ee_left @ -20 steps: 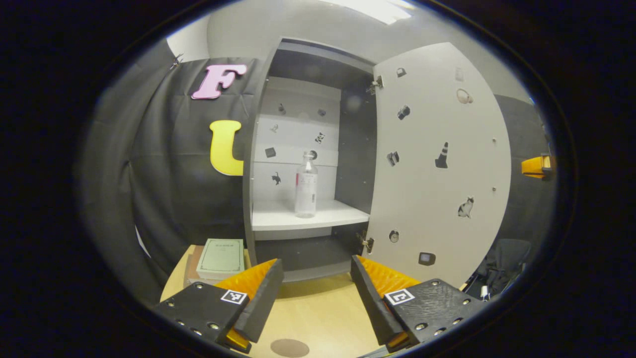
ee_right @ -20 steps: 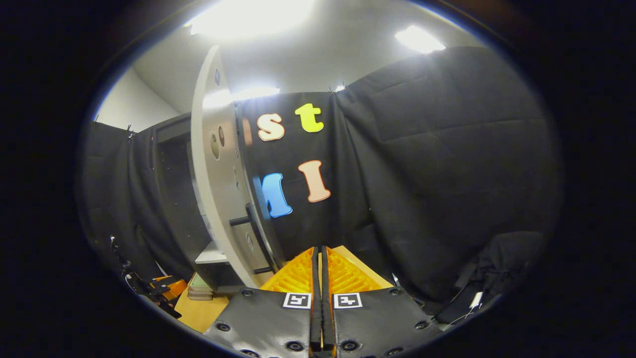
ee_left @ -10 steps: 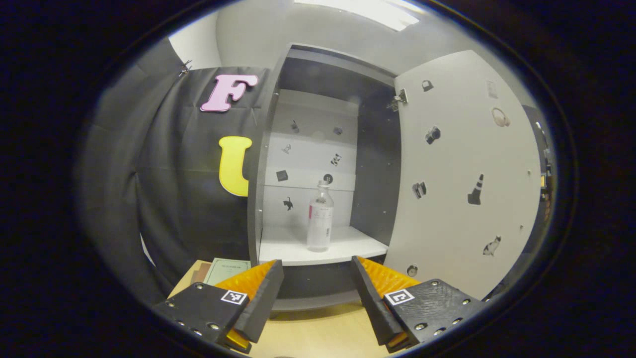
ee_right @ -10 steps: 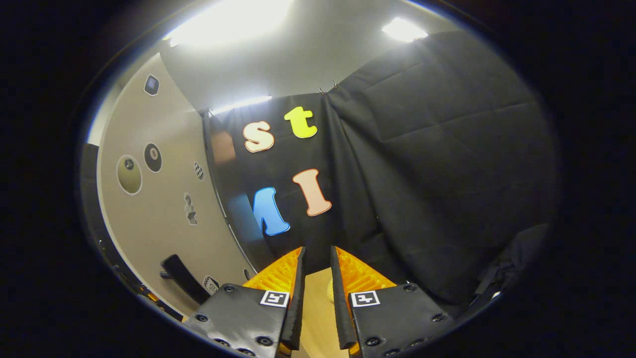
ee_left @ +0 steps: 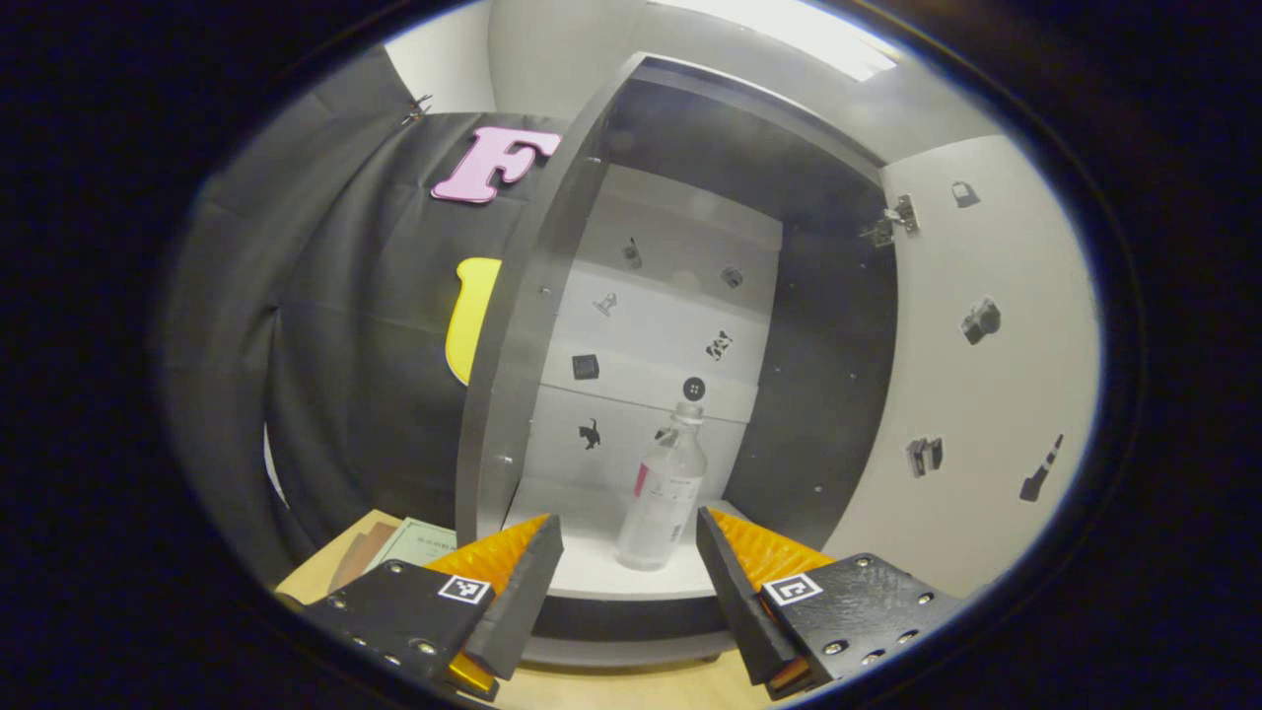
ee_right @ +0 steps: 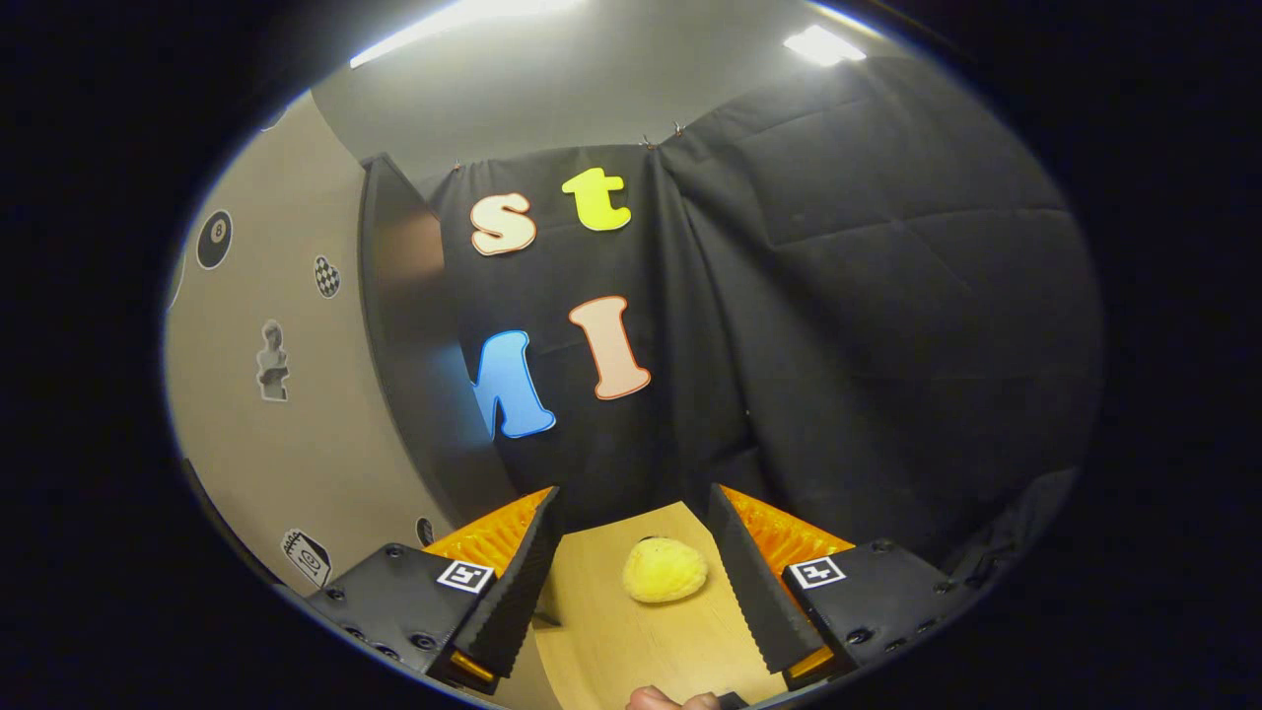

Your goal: Open the cabinet door with the right hand, grasp the bottle in the cabinet with the left hand and place it on the coaster, then close the cabinet door with the right hand.

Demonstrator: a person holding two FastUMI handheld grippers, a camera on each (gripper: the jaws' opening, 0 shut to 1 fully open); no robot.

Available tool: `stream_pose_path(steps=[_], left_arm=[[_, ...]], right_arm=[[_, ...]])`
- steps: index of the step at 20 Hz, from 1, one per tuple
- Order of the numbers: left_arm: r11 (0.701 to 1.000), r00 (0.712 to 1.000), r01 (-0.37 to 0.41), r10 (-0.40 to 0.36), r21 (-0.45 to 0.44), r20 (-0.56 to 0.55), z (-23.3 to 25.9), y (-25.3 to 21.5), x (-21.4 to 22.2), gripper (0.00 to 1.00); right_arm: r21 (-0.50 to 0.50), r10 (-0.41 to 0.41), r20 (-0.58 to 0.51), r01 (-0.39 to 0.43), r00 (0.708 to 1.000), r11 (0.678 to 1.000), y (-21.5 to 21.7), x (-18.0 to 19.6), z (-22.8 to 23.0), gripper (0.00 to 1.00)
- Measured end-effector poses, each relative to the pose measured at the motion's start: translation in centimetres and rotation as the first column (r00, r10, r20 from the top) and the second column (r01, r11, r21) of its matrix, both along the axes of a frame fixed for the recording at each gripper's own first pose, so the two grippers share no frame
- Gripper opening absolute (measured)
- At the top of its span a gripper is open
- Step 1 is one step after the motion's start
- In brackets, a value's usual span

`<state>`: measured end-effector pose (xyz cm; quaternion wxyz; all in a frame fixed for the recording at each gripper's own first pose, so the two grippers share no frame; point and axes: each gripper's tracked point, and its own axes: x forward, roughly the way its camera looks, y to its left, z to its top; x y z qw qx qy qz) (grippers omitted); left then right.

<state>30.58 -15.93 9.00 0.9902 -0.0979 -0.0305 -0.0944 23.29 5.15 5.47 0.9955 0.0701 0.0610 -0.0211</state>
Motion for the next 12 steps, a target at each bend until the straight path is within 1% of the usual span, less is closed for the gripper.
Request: stream_pose_path(steps=[1, 3, 4, 7, 11, 12], left_arm=[[1.000, 1.000, 0.005, -0.005, 0.001, 0.010, 0.4, -0.3, 0.9, 0.85], [1.000, 0.999, 0.015, -0.016, 0.021, 0.034, 1.2, -1.0, 2.3, 0.84], [0.999, 0.999, 0.014, -0.016, 0.031, 0.042, 1.5, -1.4, 3.0, 0.82], [0.998, 0.998, 0.028, -0.030, 0.047, 0.054, 1.7, -2.8, 5.1, 0.82], [0.994, 0.998, 0.039, -0.045, 0.101, 0.053, 1.2, -4.4, 7.2, 0.82], [0.993, 0.998, 0.042, -0.048, 0.107, 0.048, 1.1, -4.8, 7.5, 0.84]], right_arm=[[-0.005, -0.005, -0.003, 0.005, 1.000, 1.000, -0.4, 0.4, -0.2, 0.93], [-0.008, -0.009, -0.019, 0.009, 1.000, 1.000, -0.9, 1.1, -0.9, 0.93], [-0.004, -0.008, -0.028, 0.008, 1.000, 1.000, -1.0, 1.4, -1.2, 0.93], [0.007, 0.000, -0.064, 0.001, 0.998, 1.000, -1.3, 2.1, -2.3, 0.93], [-0.007, -0.013, -0.073, 0.012, 0.997, 1.000, -1.9, 2.9, -2.9, 0.93], [-0.008, -0.013, -0.076, 0.012, 0.997, 1.000, -2.0, 3.1, -3.0, 0.93]])
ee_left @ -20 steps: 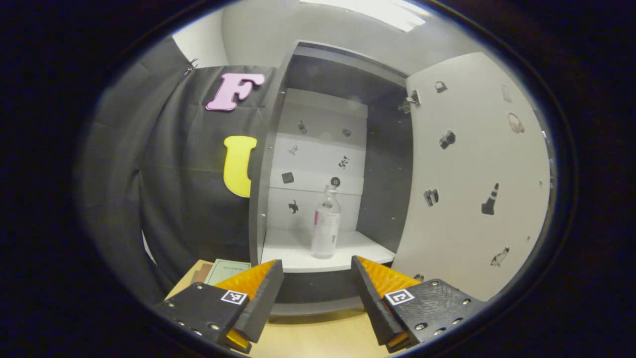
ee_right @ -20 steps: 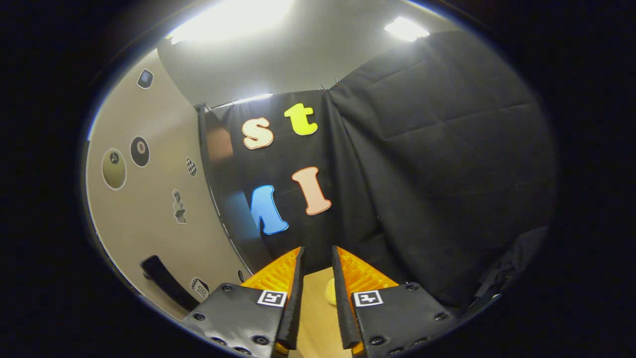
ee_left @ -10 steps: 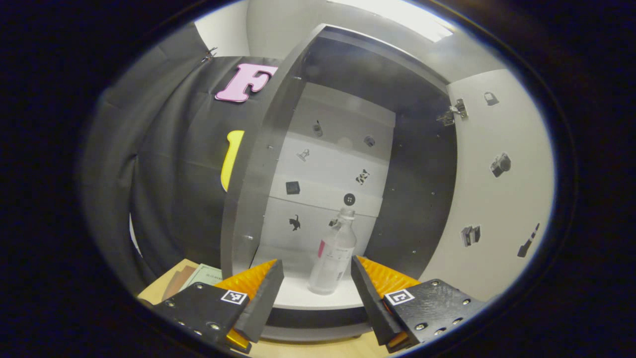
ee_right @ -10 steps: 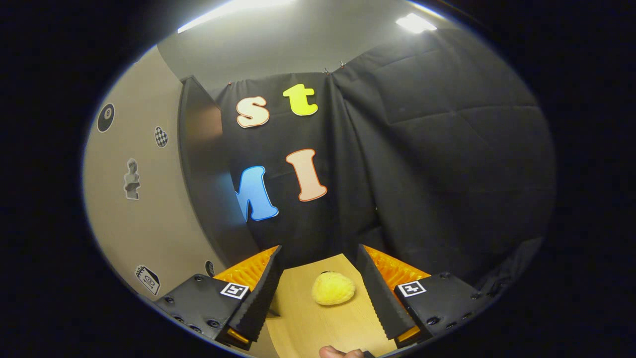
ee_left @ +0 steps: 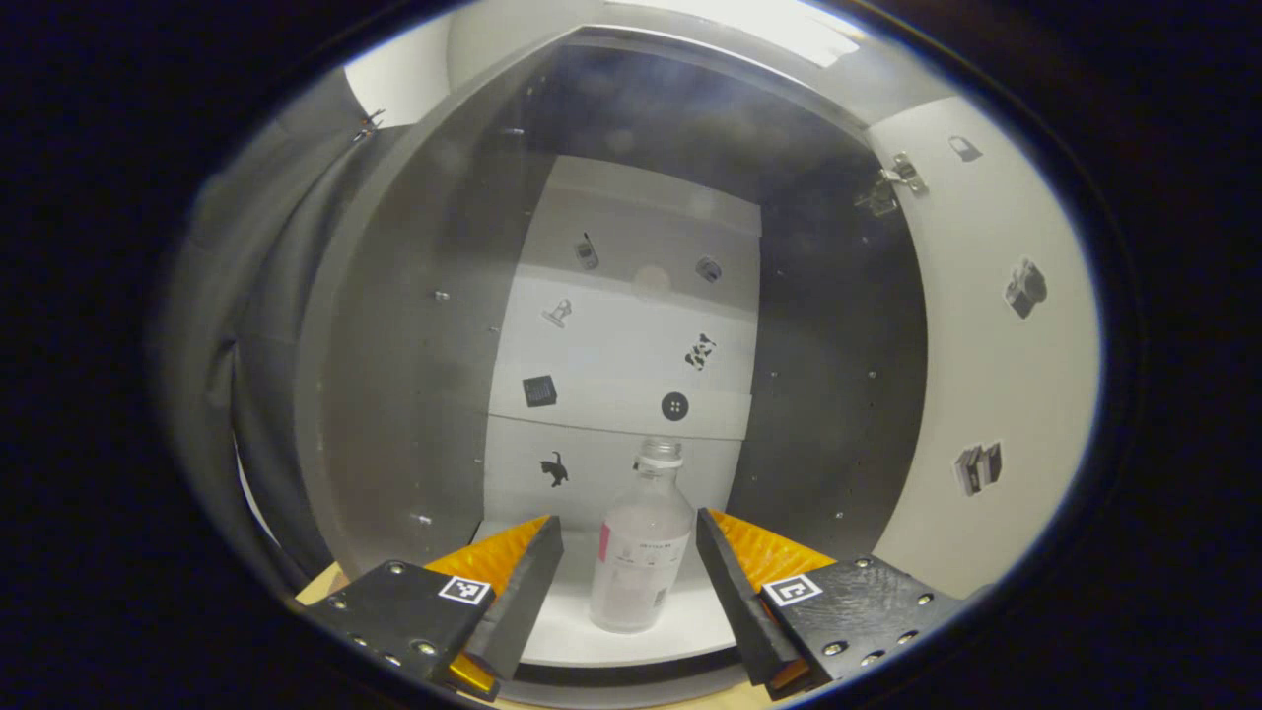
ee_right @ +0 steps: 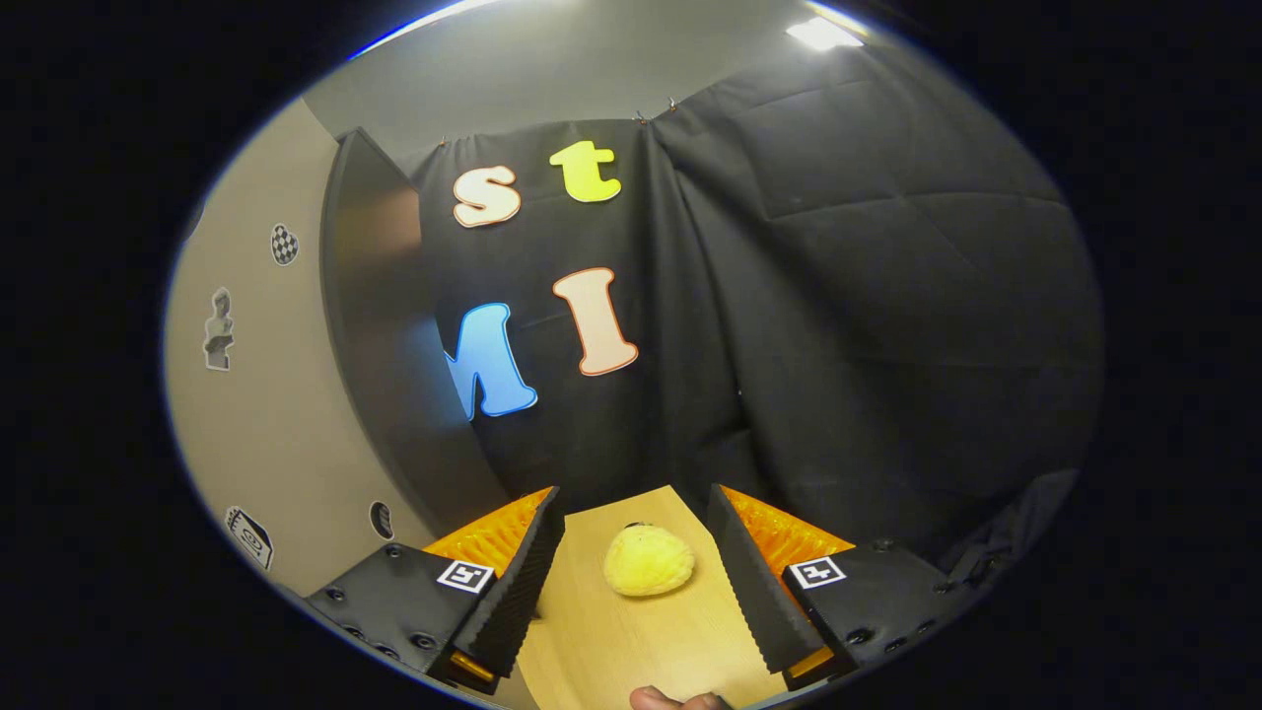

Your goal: Open the cabinet door with the right hand, grasp the bottle in the cabinet with the left hand and place it on the coaster, then close the cabinet door with the right hand.

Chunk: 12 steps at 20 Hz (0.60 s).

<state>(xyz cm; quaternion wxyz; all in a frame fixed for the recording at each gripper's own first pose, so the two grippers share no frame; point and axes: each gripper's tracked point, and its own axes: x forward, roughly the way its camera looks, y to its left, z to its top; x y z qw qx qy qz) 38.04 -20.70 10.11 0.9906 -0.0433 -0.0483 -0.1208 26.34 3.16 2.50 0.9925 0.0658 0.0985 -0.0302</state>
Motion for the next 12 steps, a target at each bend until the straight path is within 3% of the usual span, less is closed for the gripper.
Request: stream_pose_path(steps=[4, 12], left_arm=[[0.999, 0.999, 0.032, -0.032, 0.007, -0.023, -1.0, -1.3, 2.0, 0.82], [0.996, 0.998, 0.028, -0.023, 0.081, -0.061, -3.0, -2.7, 5.1, 0.82]], right_arm=[[0.006, -0.008, -0.007, 0.008, 1.000, 1.000, -0.3, 0.6, -0.6, 0.93], [0.005, -0.019, -0.060, 0.019, 0.998, 1.000, -0.5, 1.6, -2.8, 0.93]])
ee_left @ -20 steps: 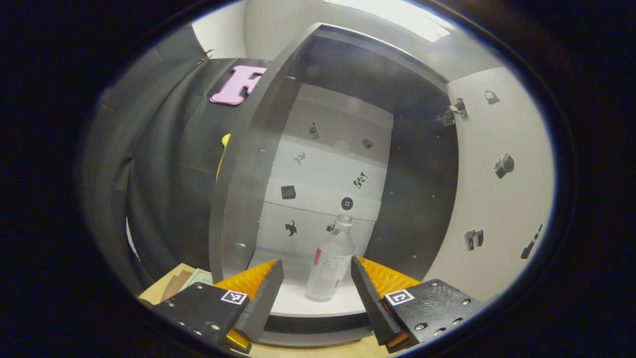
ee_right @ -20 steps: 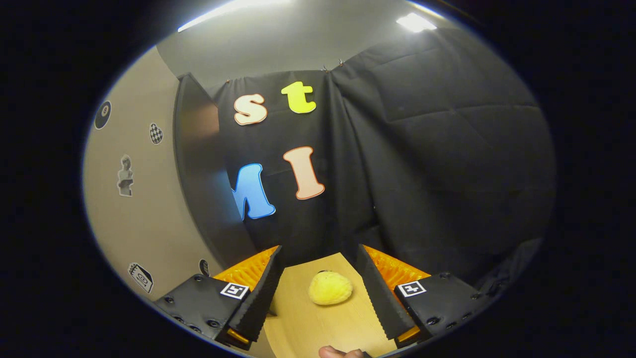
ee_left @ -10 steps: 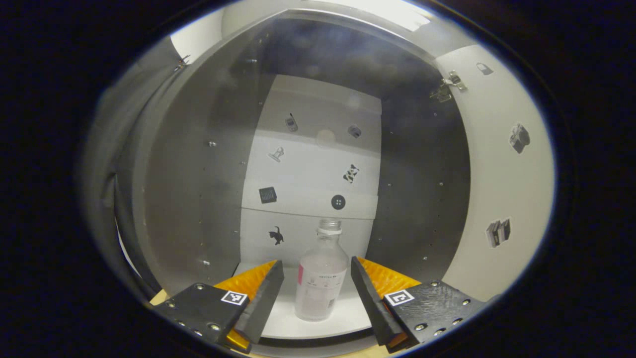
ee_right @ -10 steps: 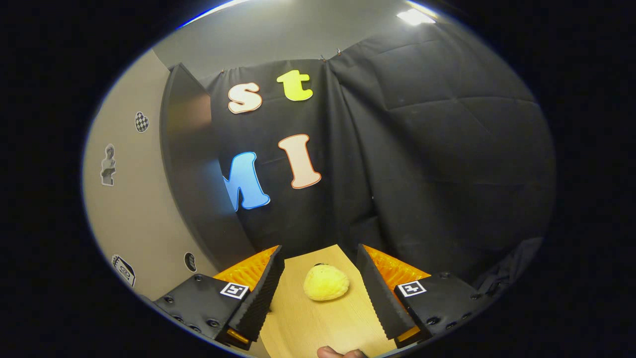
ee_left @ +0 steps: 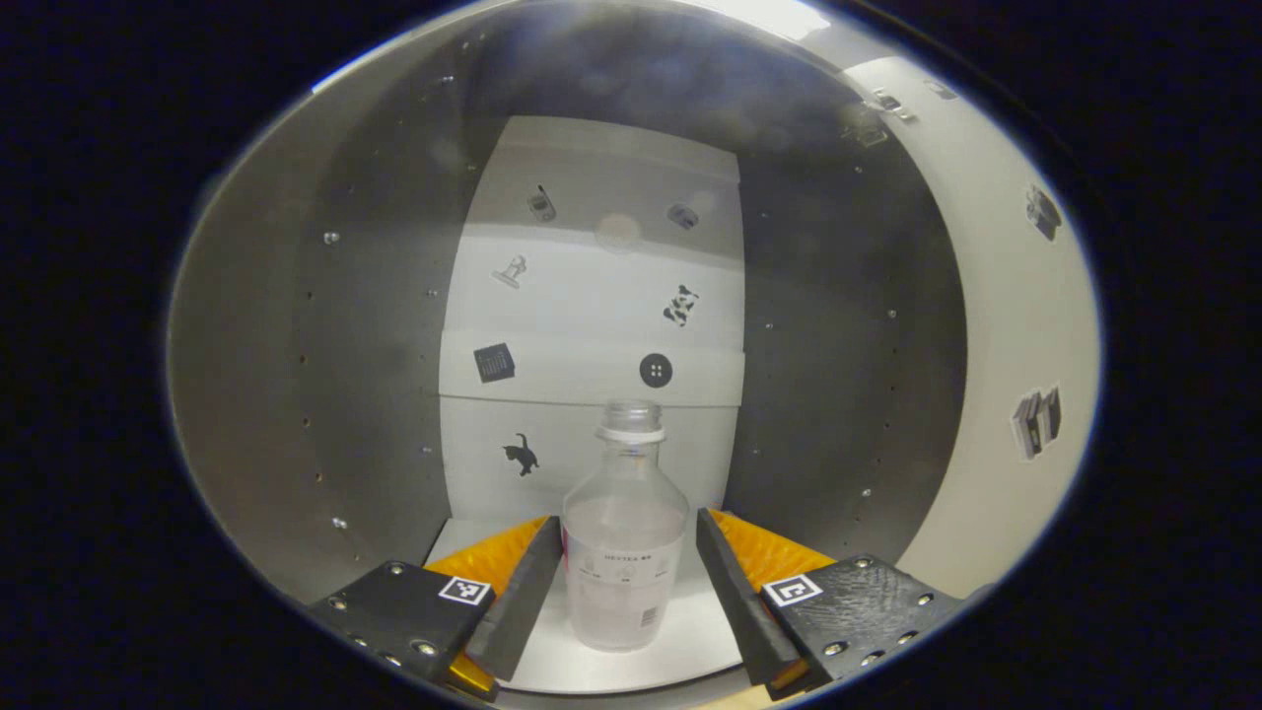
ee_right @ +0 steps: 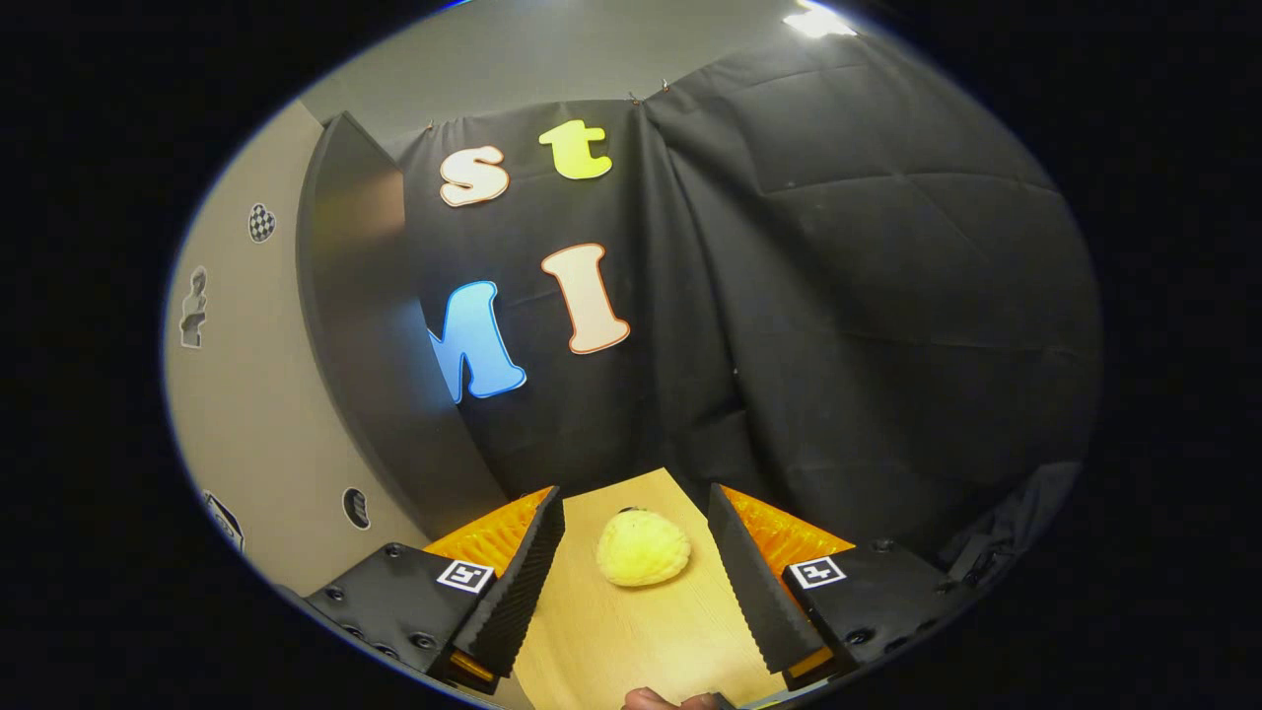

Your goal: Open the cabinet door with the right hand, grasp the bottle in the cabinet with the left hand and place it on the coaster, then close the cabinet door with the right hand.

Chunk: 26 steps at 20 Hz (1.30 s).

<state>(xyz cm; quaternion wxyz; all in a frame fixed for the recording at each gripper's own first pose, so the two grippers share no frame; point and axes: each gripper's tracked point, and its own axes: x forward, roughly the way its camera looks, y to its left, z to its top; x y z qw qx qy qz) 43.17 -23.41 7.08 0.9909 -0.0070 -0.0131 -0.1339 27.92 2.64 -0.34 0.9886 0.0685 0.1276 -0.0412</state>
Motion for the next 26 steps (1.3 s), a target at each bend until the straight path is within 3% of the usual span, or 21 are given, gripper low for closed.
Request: stream_pose_path(steps=[5, 10, 11, 14, 17, 18, 26], left_arm=[[1.000, 1.000, 0.012, -0.012, -0.017, -0.007, -0.4, -0.4, 1.4, 0.84], [1.000, 1.000, -0.004, 0.004, 0.029, 0.002, -0.2, -0.3, 1.9, 0.84], [0.999, 1.000, -0.002, 0.002, 0.034, 0.000, -0.3, -0.3, 1.8, 0.73], [0.999, 1.000, 0.005, -0.005, 0.038, -0.005, -0.3, -0.4, 1.4, 0.75], [1.000, 1.000, 0.020, -0.019, 0.010, -0.011, -0.2, -0.7, 0.6, 0.73], [1.000, 1.000, 0.020, -0.020, 0.003, -0.012, 0.0, -0.6, 0.2, 0.75], [0.999, 0.999, 0.034, -0.034, 0.008, 0.003, 1.7, 0.6, -5.5, 0.73]], right_arm=[[0.013, -0.001, -0.009, 0.001, 1.000, 1.000, 0.1, 0.6, -0.5, 0.93], [-0.002, 0.009, -0.017, -0.009, 1.000, 1.000, 0.3, 1.1, -0.8, 0.93], [0.000, 0.013, -0.018, -0.013, 1.000, 1.000, 0.4, 1.3, -0.8, 0.93], [0.002, 0.022, -0.015, -0.022, 1.000, 1.000, 0.6, 1.7, -0.8, 0.93], [-0.012, 0.034, -0.013, -0.034, 0.999, 0.999, 0.7, 1.9, -0.7, 0.93], [-0.013, 0.039, -0.010, -0.040, 0.999, 0.999, 0.8, 2.1, -0.5, 0.86], [0.003, 0.074, 0.044, -0.074, 0.996, 0.997, 1.9, 0.3, 1.0, 0.86]])
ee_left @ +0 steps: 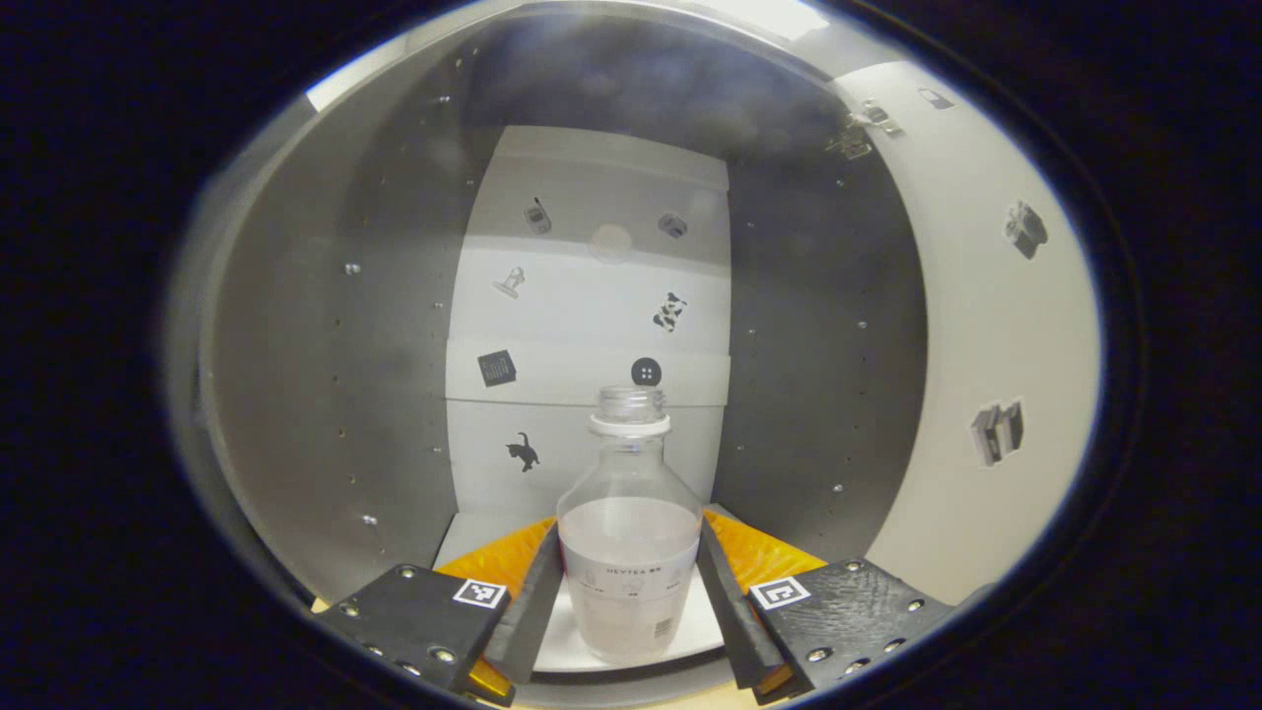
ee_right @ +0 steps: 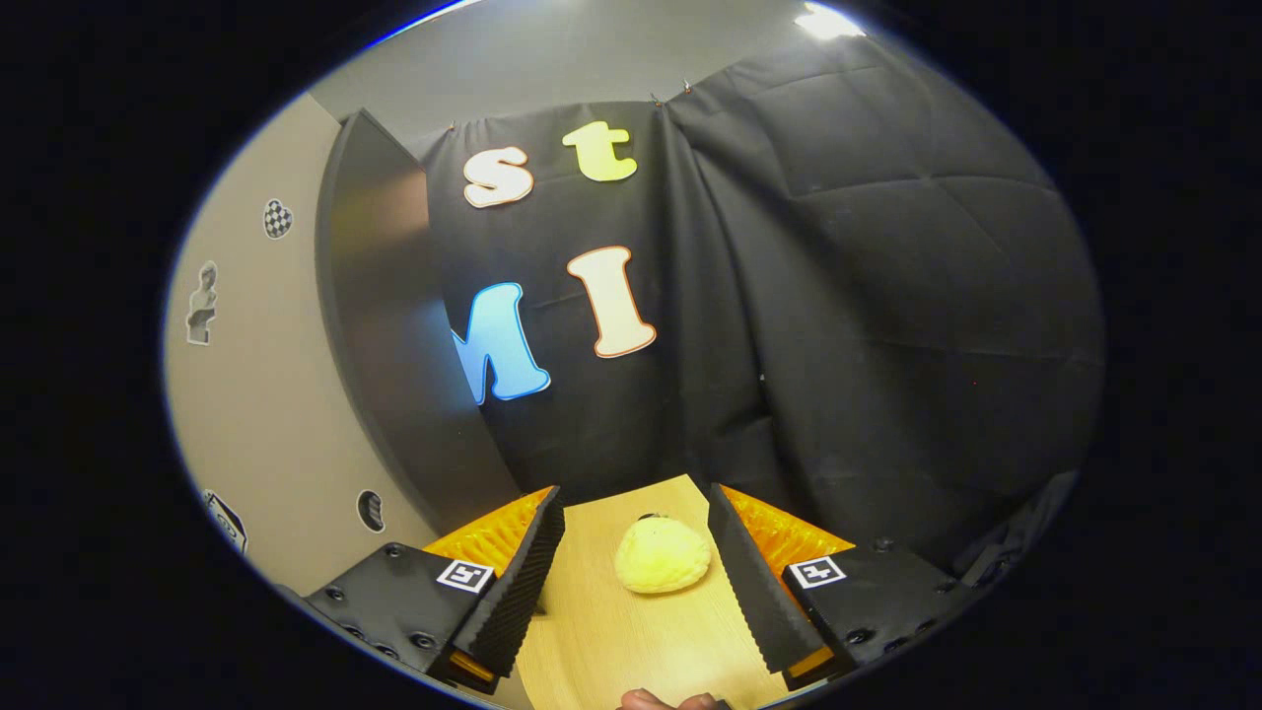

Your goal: Open the cabinet door with the right hand, grasp the bottle in the cabinet with the left hand and place it on the coaster, then close the cabinet door with the right hand.

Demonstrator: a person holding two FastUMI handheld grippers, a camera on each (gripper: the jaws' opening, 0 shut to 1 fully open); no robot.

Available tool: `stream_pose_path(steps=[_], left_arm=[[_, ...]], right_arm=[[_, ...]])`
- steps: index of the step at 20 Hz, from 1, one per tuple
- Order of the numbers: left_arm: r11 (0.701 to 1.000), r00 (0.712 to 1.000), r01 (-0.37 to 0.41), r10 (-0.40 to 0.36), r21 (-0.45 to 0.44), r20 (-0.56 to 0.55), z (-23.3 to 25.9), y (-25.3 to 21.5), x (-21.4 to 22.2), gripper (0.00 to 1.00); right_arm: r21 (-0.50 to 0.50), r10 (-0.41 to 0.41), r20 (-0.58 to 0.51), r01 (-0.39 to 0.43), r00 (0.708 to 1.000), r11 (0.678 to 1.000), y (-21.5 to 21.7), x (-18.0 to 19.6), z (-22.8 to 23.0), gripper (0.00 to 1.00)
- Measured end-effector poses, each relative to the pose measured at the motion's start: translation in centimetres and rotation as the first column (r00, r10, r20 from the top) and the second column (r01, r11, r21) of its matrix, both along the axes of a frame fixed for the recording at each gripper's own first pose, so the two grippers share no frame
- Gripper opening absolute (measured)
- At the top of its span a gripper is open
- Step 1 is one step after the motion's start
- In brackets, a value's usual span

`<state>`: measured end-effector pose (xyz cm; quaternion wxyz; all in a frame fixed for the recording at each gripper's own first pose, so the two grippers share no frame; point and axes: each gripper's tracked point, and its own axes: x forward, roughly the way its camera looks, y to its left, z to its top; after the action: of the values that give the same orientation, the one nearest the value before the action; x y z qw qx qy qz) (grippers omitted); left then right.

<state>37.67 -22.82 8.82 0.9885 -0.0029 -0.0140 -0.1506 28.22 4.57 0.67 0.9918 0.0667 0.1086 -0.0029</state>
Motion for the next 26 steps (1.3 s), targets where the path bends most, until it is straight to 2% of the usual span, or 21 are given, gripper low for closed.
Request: stream_pose_path(steps=[3, 4, 6, 11, 12, 18, 21, 24, 26], left_arm=[[1.000, 1.000, 0.011, -0.011, 0.006, 0.003, 0.2, 0.8, -3.1, 0.73], [1.000, 1.000, 0.013, -0.013, 0.006, -0.002, 0.2, 1.2, -4.2, 0.76], [1.000, 1.000, 0.007, -0.007, 0.008, 0.001, 0.2, 2.2, -6.6, 0.73], [0.999, 0.999, -0.037, 0.037, 0.032, -0.006, -1.9, 6.1, -12.1, 0.73], [0.998, 0.999, -0.049, 0.049, 0.034, -0.012, -2.7, 7.0, -13.2, 0.76], [0.992, 0.992, -0.122, 0.124, 0.042, -0.038, -9.1, 12.9, -19.4, 0.73], [0.982, 0.984, -0.178, 0.178, 0.069, 0.002, -12.8, 15.8, -21.5, 0.75], [0.974, 0.979, -0.199, 0.201, 0.105, -0.009, -17.4, 17.2, -23.4, 0.73], [0.978, 0.980, -0.194, 0.196, 0.071, -0.023, -20.0, 17.2, -24.3, 0.73]], right_arm=[[0.003, -0.008, 0.017, 0.008, 1.000, 1.000, 0.1, -1.8, 0.2, 0.86], [0.003, -0.012, 0.017, 0.012, 1.000, 1.000, 0.1, -2.6, 0.3, 0.93], [0.008, -0.005, 0.023, 0.005, 1.000, 1.000, 0.5, -4.2, 0.8, 0.93], [-0.013, 0.011, 0.038, -0.010, 0.999, 1.000, 1.3, -7.2, 1.7, 0.93], [-0.014, 0.019, 0.042, -0.018, 0.999, 1.000, 1.6, -7.8, 2.0, 0.93], [-0.029, 0.057, 0.041, -0.056, 0.998, 0.998, 3.5, -10.4, 2.2, 0.93], [0.000, 0.079, 0.033, -0.079, 0.996, 0.997, 4.7, -11.5, 2.5, 0.93], [-0.014, 0.079, 0.043, -0.078, 0.996, 0.997, 5.1, -12.2, 3.2, 0.93], [-0.024, 0.080, 0.035, -0.079, 0.996, 0.997, 5.4, -12.4, 3.1, 0.93]])
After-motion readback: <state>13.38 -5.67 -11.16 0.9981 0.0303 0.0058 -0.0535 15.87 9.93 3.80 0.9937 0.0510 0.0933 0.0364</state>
